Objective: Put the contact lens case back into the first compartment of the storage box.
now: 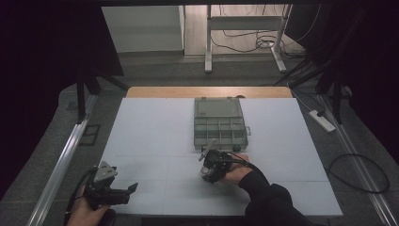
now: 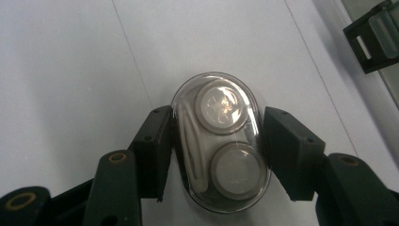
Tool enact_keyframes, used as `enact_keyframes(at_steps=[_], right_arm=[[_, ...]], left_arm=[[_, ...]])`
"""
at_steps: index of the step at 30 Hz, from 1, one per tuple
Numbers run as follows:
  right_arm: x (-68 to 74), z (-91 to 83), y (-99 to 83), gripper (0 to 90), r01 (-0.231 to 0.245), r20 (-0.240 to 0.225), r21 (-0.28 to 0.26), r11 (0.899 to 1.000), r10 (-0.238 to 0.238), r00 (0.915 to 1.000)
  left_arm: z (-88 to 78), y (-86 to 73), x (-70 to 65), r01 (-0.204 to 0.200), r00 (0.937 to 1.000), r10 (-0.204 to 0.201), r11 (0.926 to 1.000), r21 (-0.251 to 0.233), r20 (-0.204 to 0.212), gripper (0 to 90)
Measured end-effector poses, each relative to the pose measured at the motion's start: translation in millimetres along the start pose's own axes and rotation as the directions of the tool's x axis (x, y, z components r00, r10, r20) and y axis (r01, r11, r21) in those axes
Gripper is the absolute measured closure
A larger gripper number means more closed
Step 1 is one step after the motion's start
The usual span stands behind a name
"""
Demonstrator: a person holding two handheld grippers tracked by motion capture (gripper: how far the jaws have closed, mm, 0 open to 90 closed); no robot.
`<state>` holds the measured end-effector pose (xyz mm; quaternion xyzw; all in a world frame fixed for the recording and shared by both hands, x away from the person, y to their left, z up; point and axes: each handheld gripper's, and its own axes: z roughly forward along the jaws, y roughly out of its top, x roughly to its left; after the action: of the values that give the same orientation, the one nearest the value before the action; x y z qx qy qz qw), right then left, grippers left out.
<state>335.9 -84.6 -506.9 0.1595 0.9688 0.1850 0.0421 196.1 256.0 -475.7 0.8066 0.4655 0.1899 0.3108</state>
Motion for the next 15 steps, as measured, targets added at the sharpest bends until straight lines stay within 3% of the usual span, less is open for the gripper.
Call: enact_keyframes(at_steps=[9, 15], right_arm=[[-1.6, -2.2, -0.4, 47.1, -0.042, -0.022, 0.000, 0.999, 0.042, 0.9989], [-4.0, -7.7, 0.9, 48.0, -0.078, -0.028, -0.034, 0.996, 0.077, 0.9967]], left_arm=[[0.0, 0.1, -0.2, -0.003, 1.0000, 0.003, 1.0000, 0.001, -0.001, 5.9], [0.0, 0.0, -0.3, -0.004, 1.0000, 0.004, 1.0000, 0.001, 0.000, 6.0]])
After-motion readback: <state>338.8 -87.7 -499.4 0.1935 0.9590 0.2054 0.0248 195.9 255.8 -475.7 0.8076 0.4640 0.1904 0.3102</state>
